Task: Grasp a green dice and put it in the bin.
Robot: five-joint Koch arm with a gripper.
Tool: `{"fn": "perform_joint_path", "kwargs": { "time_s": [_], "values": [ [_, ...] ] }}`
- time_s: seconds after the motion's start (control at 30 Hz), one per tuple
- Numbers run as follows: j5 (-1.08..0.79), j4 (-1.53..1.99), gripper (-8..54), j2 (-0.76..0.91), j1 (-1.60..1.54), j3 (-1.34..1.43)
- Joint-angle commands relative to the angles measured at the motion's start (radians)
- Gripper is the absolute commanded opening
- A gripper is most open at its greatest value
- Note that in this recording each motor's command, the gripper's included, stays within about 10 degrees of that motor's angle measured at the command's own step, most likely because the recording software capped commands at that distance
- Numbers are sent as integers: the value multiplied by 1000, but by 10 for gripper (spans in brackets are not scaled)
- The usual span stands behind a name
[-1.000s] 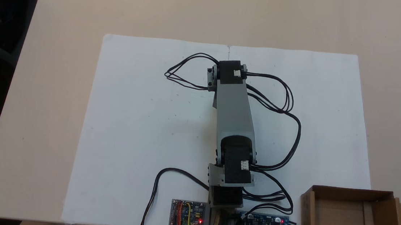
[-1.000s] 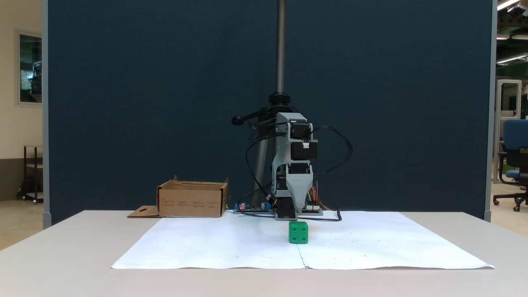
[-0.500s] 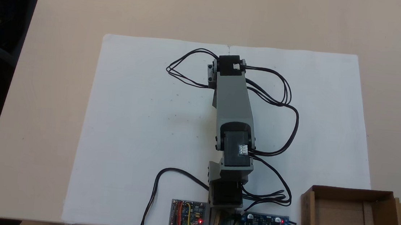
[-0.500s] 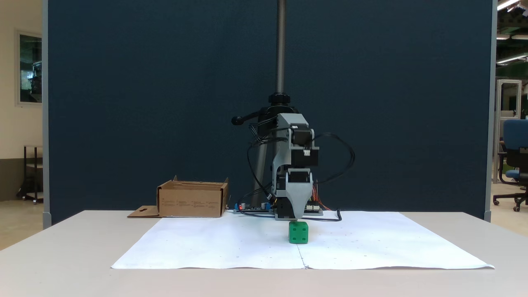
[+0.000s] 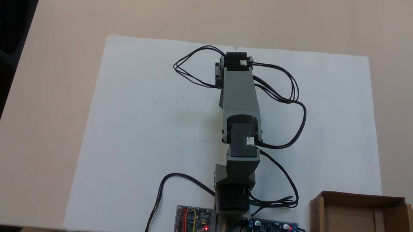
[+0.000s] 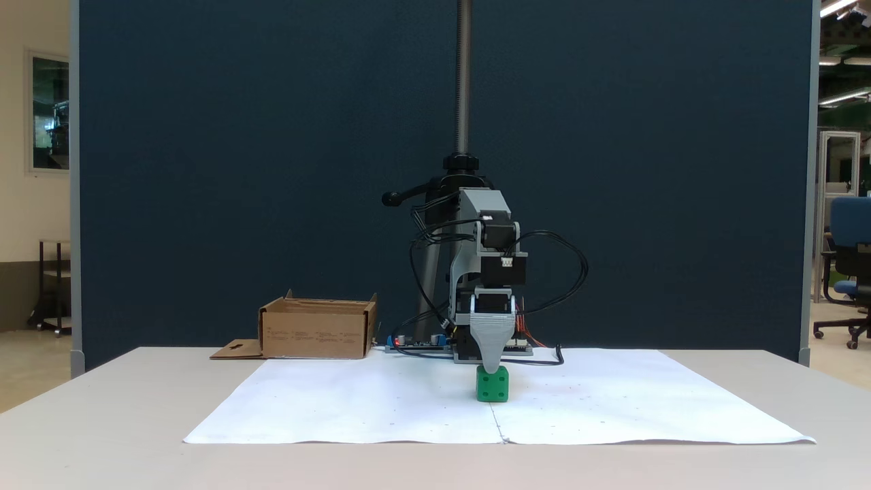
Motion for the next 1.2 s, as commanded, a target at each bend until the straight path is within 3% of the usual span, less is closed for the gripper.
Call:
{"fn": "perform_joint_path", "kwargs": {
  "time_s": [0.0,1.17],
  "values": [
    [49,6,417,3,-12,-41],
    [48,-17,397,-118,-6,-54]
  ]
}}
